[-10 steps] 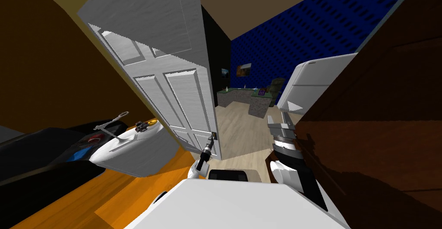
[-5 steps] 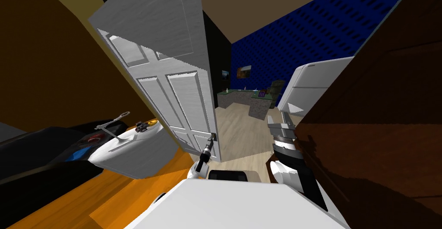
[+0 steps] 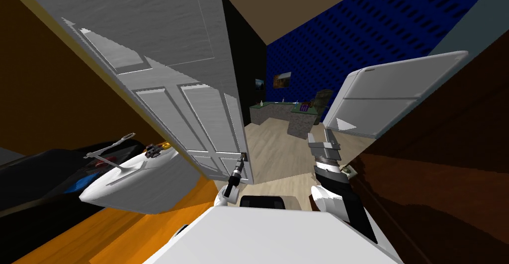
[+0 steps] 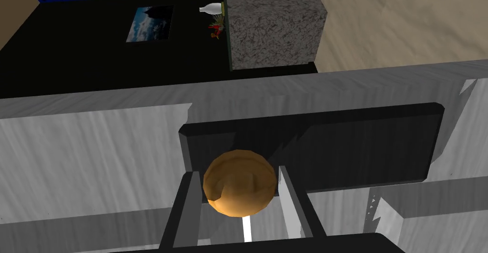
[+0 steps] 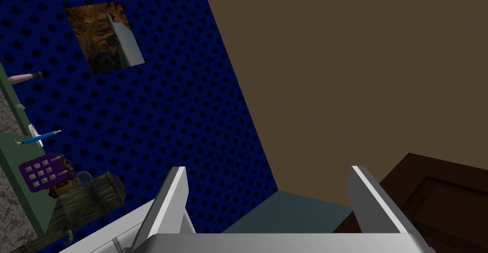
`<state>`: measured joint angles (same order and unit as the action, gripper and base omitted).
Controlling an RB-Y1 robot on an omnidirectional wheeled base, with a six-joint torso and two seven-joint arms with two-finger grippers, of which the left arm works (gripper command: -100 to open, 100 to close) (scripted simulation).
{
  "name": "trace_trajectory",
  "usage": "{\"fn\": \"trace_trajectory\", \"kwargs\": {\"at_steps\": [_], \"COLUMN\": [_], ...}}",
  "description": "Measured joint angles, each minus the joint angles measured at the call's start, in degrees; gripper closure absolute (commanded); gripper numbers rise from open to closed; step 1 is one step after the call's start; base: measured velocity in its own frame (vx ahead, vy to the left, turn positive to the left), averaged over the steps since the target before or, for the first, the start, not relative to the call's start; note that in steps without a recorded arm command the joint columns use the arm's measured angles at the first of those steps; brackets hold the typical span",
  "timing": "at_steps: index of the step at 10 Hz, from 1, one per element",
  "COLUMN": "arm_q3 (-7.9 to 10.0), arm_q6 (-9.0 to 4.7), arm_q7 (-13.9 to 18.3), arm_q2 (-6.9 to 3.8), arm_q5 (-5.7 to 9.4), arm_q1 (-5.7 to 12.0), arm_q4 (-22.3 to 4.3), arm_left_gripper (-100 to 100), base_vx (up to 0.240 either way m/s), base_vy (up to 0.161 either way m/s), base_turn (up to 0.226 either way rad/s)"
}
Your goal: Push the door open
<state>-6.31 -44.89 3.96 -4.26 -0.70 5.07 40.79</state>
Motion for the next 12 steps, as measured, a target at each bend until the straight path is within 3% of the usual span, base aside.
{"fn": "trace_trajectory", "kwargs": {"at_steps": [2,5,6,7,11,12], "arm_q3": [0.95,3.4,3.96,4.71,4.1,4.1], "arm_q6": [0.03,-1.88,-1.61,-0.91,0.62,0.48], "arm_q7": [-0.3,-1.1,-1.4,-1.7,-4.3,-4.6], "arm_q2": [-0.04,-0.43,-0.67,-0.81,1.94,2.25], "arm_q5": [0.5,1.75,1.99,2.34,1.87,1.88], "arm_q1": [0.56,3.0,2.43,1.72,0.37,0.77], "arm_q4": [-0.8,-5.1,-4.0,-2.7,0.1,-0.7], "arm_left_gripper": [100,100,100,-100,-100,-100], "base_vx": [0.181,0.138,0.136,-0.04,-0.199,-0.159], "base_vy": [-0.058,-0.071,-0.067,-0.021,0.011,0.027], "base_turn": [0.05,0.076,0.07,0.151,0.067,0.076]}}
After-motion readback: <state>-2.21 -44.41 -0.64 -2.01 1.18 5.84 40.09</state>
